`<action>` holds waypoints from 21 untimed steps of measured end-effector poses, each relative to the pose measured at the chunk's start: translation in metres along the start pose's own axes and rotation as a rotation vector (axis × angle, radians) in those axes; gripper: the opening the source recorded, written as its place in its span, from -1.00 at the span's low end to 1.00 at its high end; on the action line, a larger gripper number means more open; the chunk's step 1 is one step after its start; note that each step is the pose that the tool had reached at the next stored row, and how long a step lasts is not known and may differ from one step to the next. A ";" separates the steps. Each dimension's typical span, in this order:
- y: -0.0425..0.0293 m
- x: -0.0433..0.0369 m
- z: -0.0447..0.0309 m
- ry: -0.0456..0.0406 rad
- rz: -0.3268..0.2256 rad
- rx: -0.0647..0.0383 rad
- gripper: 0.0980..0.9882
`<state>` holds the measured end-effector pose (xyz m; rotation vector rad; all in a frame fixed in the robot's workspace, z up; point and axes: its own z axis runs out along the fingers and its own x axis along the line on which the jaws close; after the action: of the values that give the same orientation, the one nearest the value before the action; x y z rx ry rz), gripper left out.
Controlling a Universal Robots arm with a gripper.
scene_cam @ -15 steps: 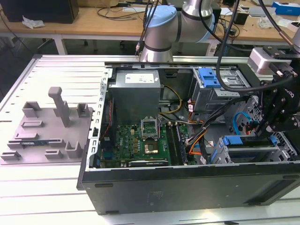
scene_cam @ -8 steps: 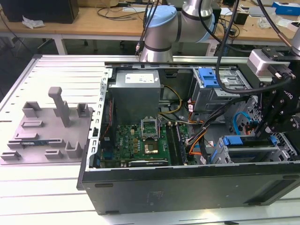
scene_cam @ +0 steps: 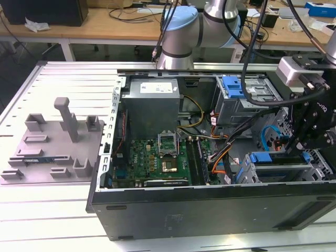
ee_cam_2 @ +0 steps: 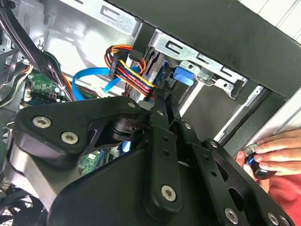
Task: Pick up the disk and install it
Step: 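Insert the first disk wire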
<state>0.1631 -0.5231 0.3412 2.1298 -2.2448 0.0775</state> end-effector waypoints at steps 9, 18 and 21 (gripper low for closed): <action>0.0000 -0.0001 0.0013 0.0004 0.000 0.000 -0.85; 0.0000 -0.0002 0.0040 0.0010 0.000 0.000 -0.85; 0.0002 -0.0002 0.0042 0.0007 0.000 0.000 -0.85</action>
<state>0.1629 -0.5232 0.3369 2.1294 -2.2445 0.0782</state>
